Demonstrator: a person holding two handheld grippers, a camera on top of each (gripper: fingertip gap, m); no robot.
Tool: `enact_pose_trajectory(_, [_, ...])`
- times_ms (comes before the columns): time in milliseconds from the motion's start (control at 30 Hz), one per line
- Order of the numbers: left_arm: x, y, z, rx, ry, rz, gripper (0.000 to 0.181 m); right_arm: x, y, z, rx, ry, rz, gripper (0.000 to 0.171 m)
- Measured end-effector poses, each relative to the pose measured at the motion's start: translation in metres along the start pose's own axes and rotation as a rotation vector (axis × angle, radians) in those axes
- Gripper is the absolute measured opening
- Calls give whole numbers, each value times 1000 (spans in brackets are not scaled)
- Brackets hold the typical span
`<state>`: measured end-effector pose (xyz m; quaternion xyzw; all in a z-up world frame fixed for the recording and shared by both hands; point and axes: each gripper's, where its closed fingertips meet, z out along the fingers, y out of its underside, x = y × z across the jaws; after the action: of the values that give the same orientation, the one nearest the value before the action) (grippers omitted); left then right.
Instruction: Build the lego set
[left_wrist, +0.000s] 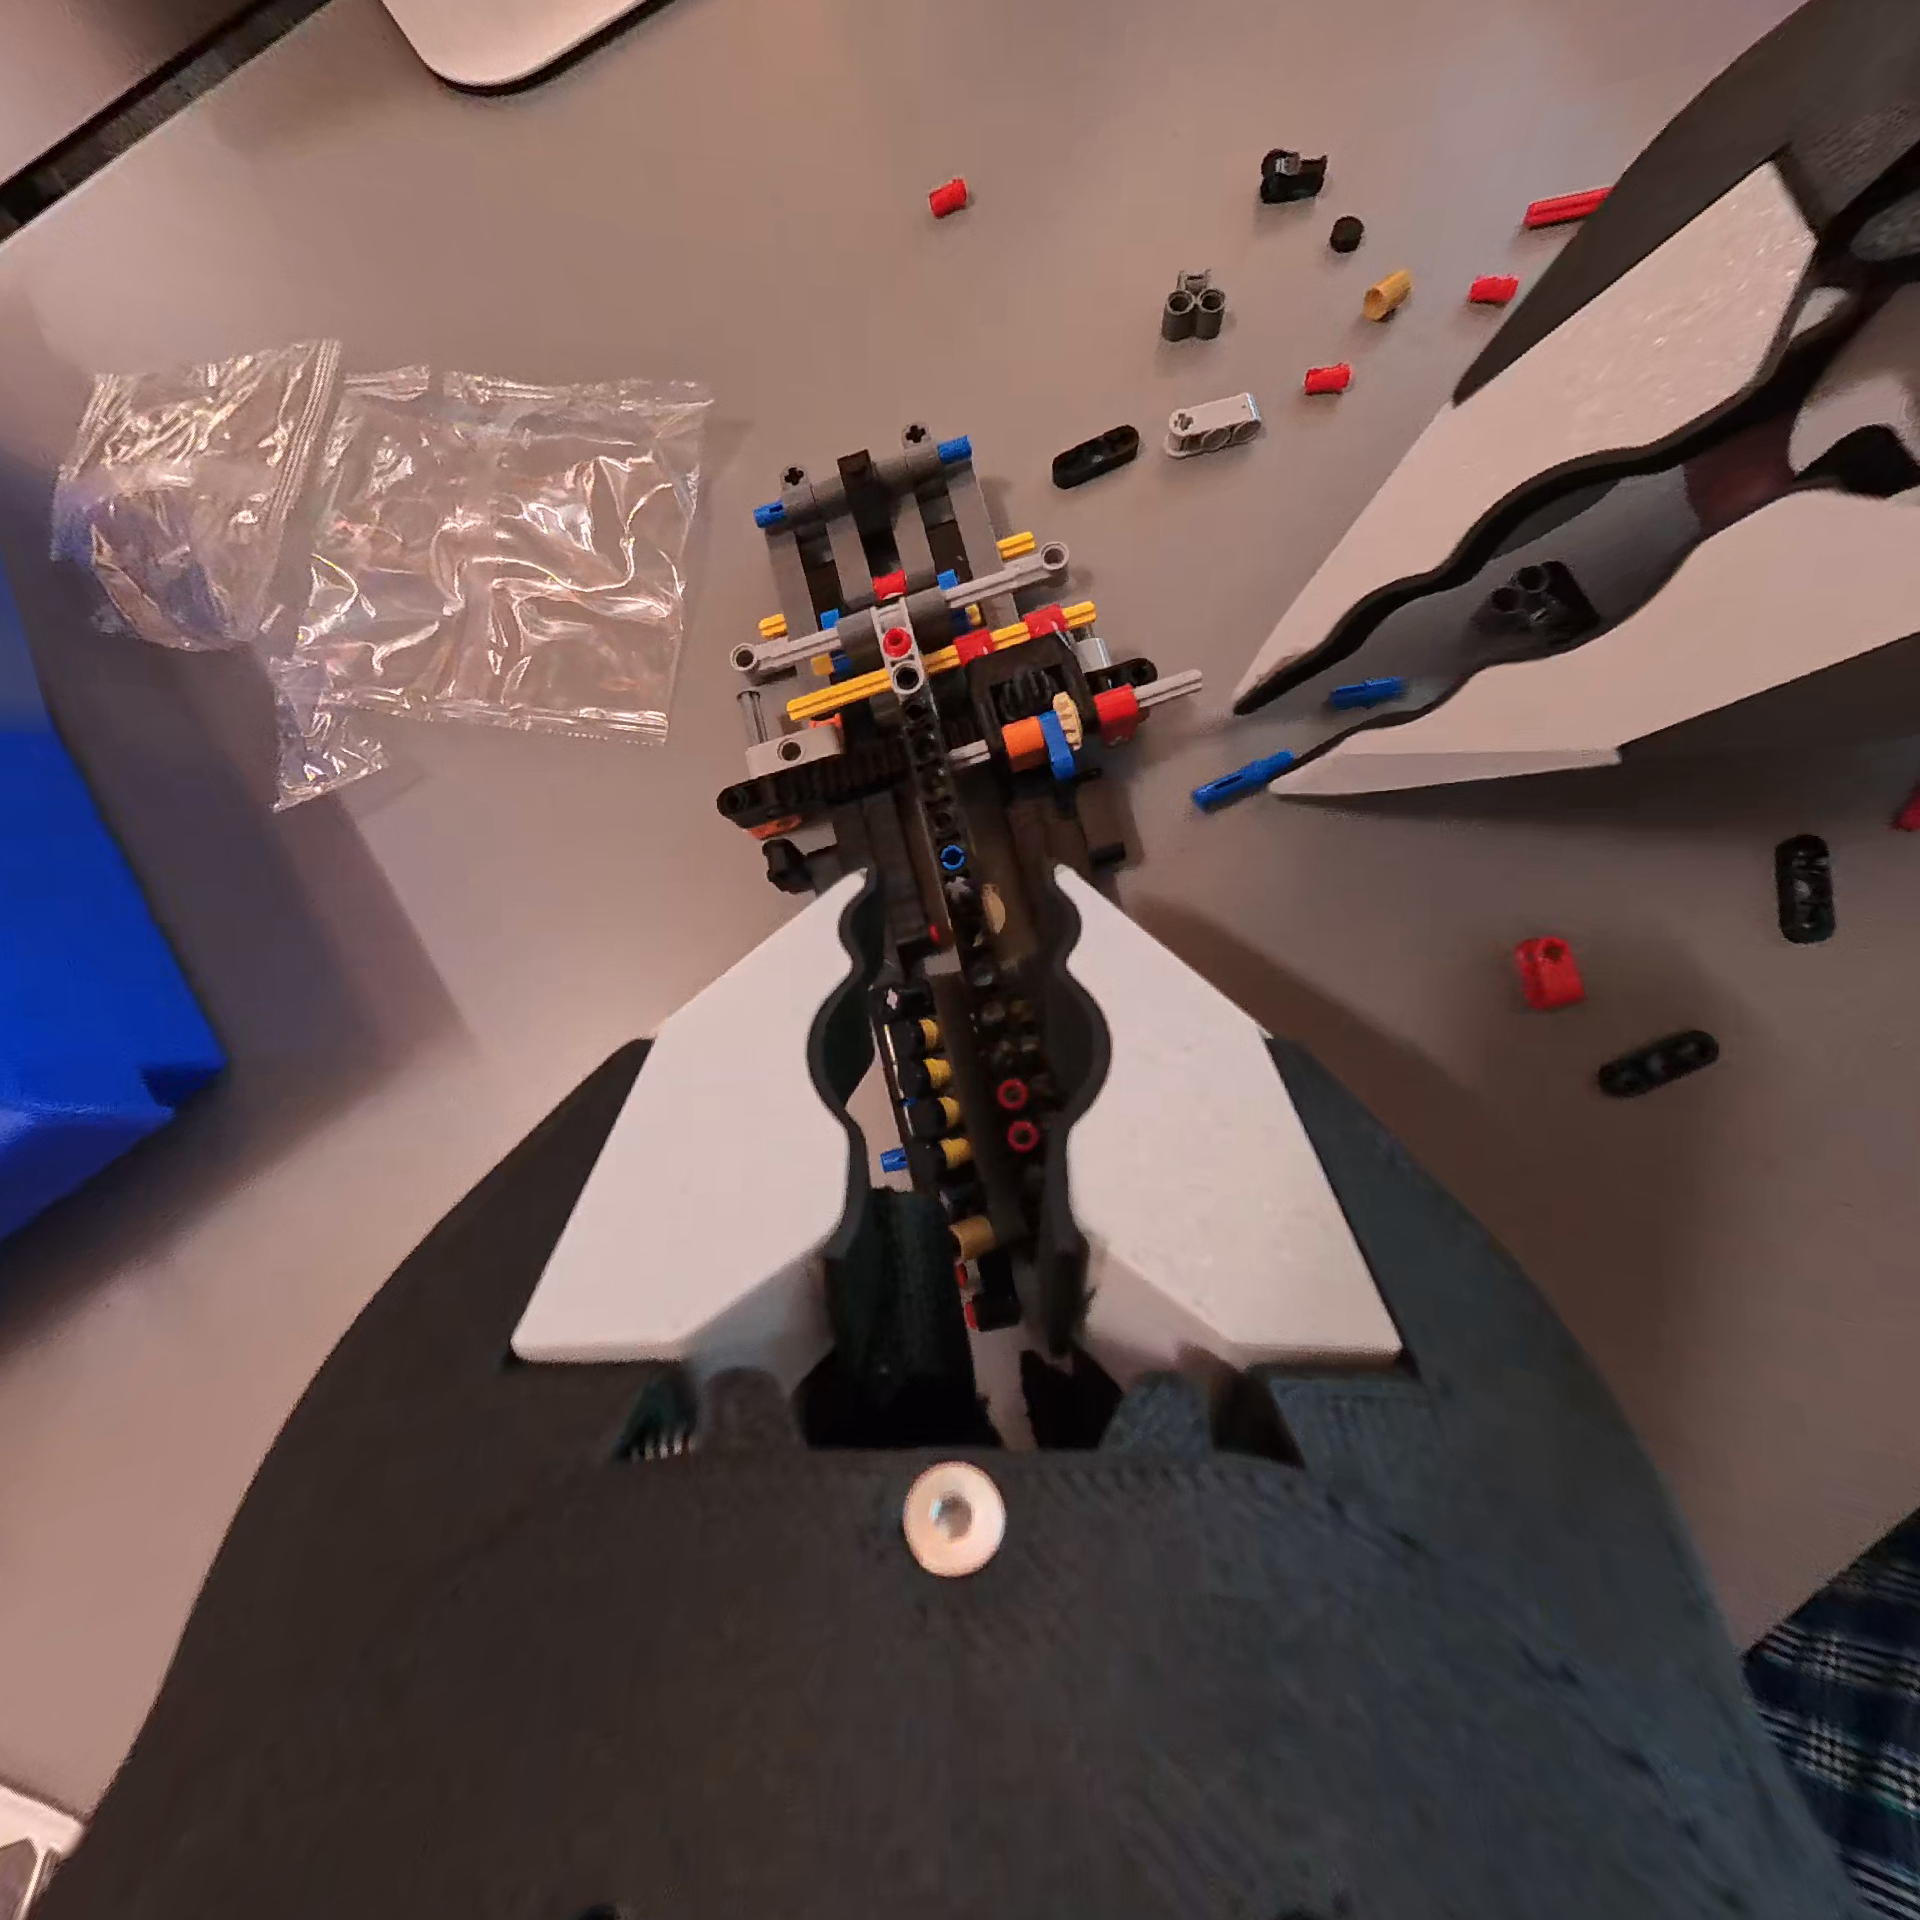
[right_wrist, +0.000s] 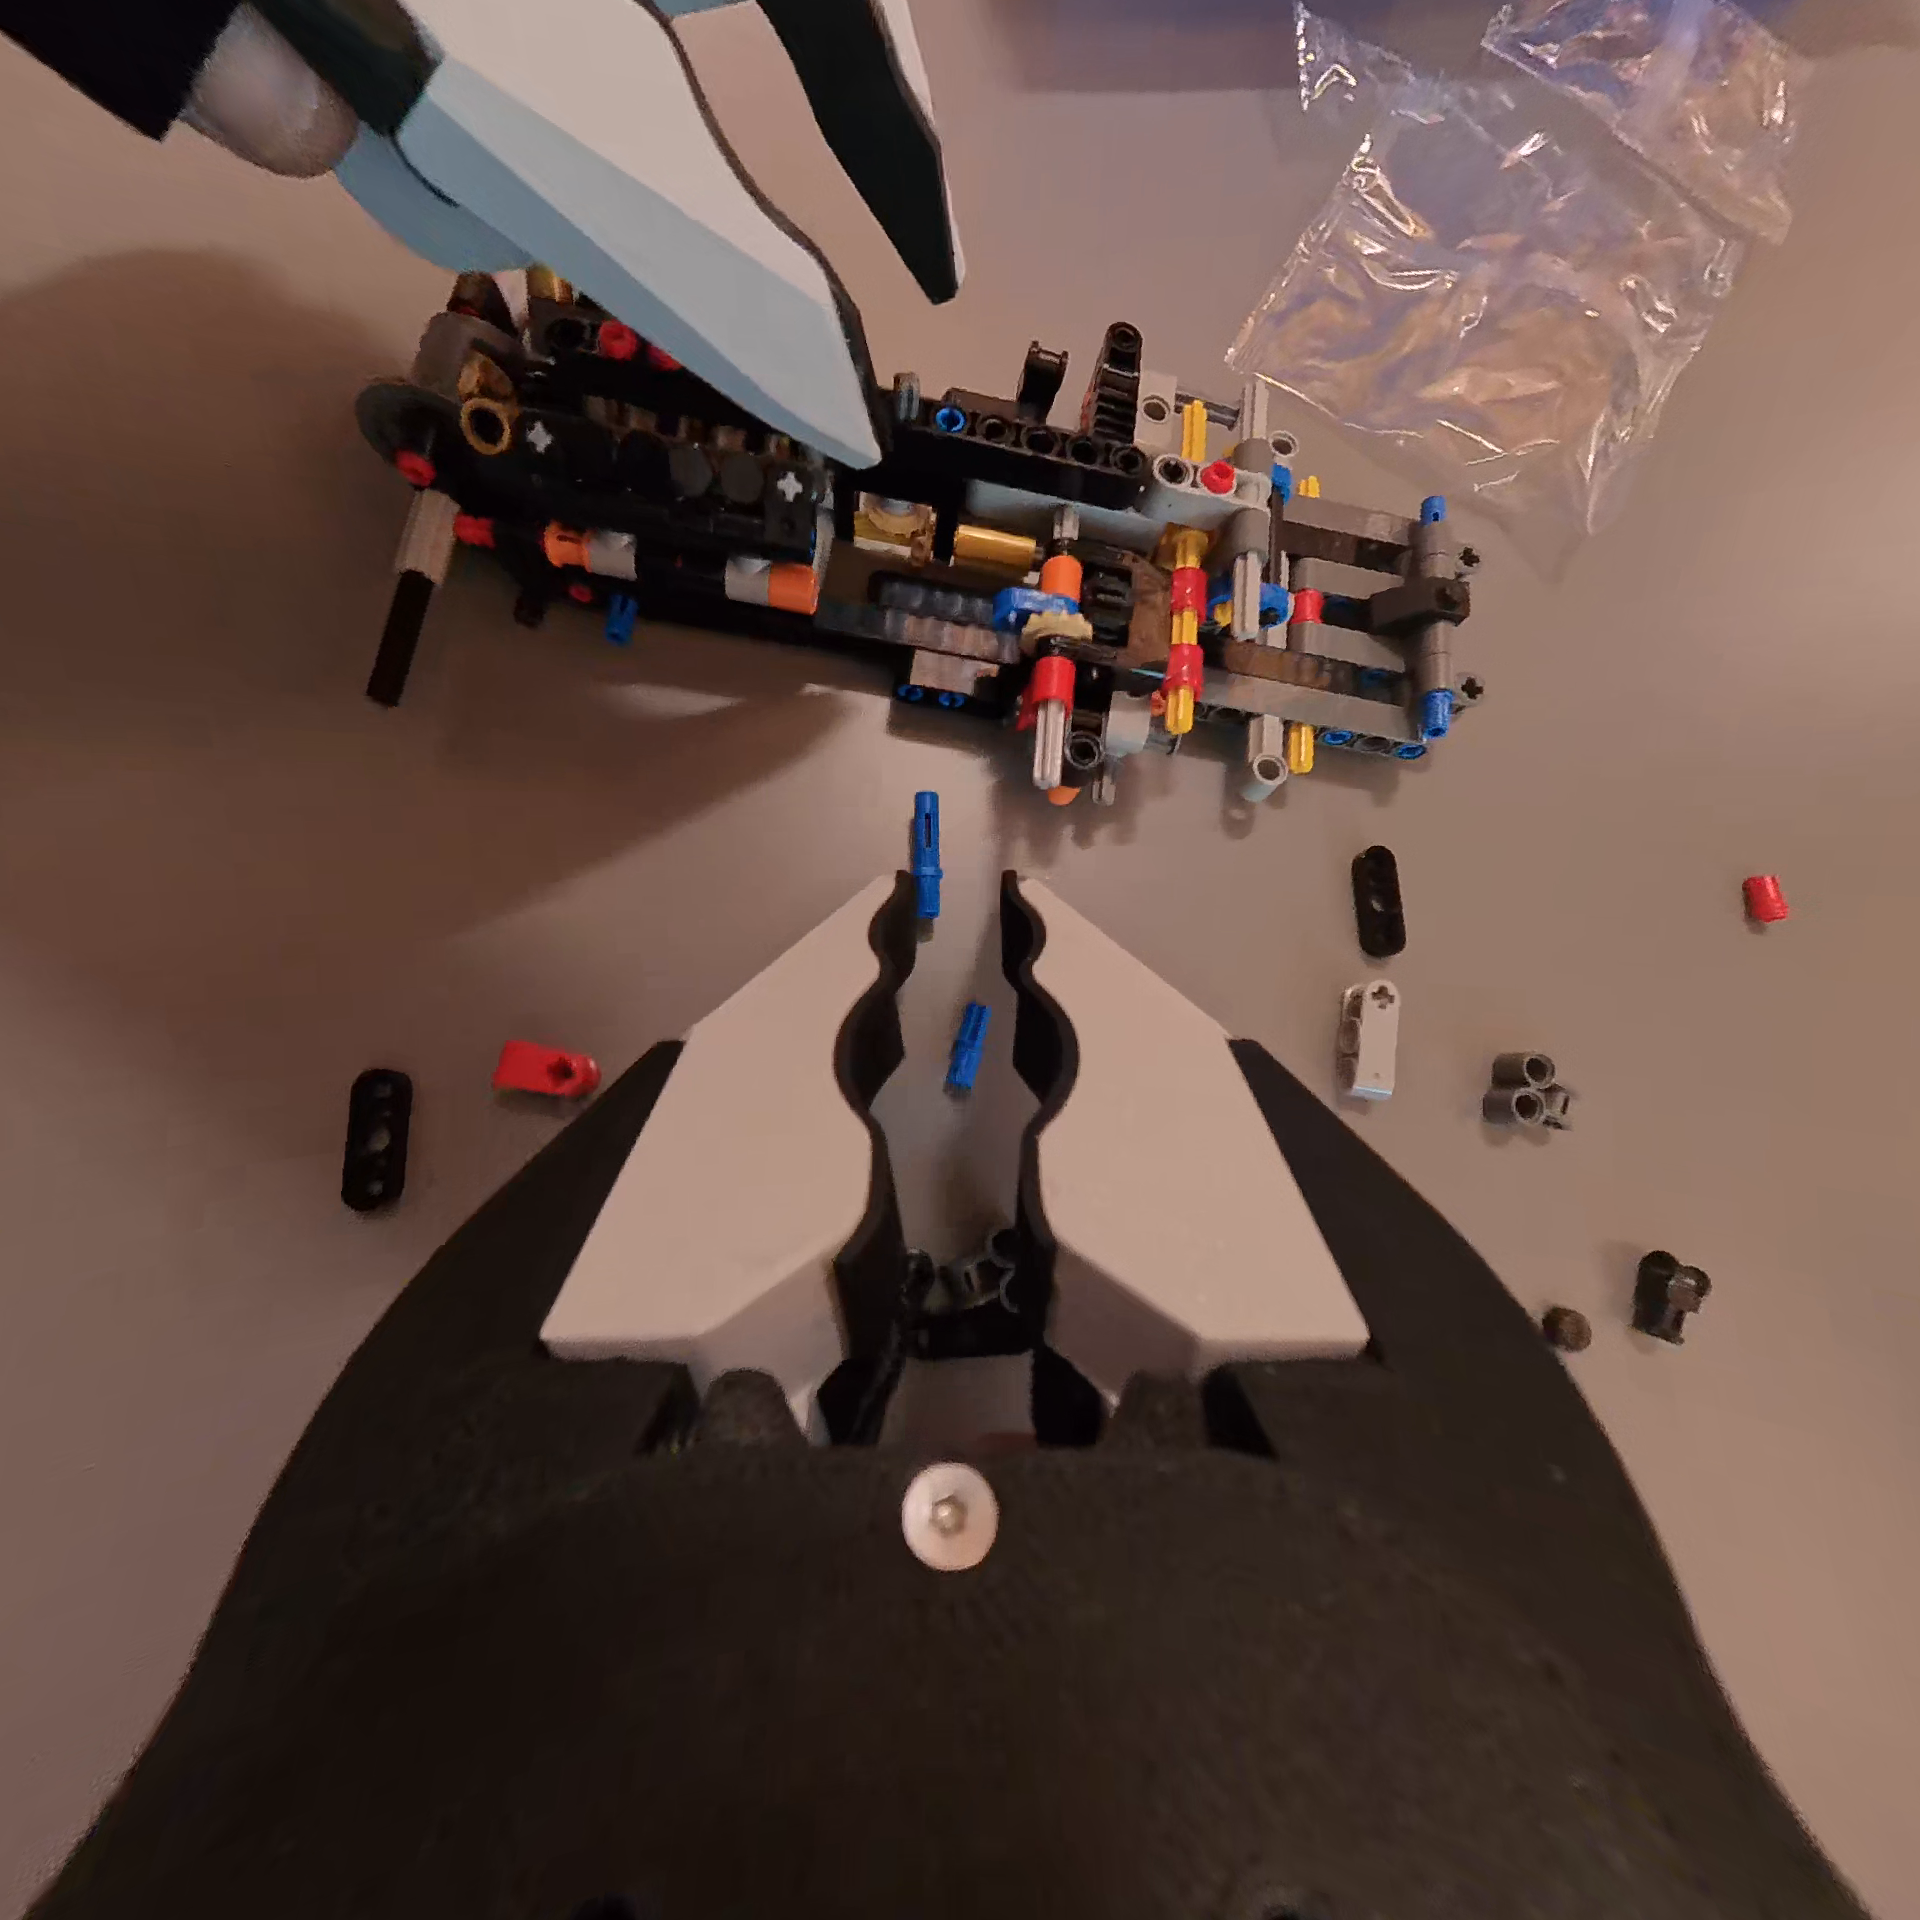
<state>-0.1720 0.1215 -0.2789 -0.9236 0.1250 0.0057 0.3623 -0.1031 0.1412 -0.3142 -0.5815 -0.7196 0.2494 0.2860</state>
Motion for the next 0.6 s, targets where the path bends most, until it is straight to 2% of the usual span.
enact_pose_trajectory(67, [1, 2, 1, -6, 0, 2, 27, -2, 1, -3, 1, -14, 1, 11])
enact_pose_trajectory(133, [2, 3, 2, -8, 2, 1, 27, -4, 1, -5, -2, -19, -18, 2])
enact_pose_trajectory(433, [10, -5, -4, 32, -6, 68, 24, -5, -8, -3, 26, -4, -27, 1])
enact_pose_trajectory(600, [2, -1, 4, -8, -21, 53, 26, 4, -12, 2, 21, 44, -15, 1])
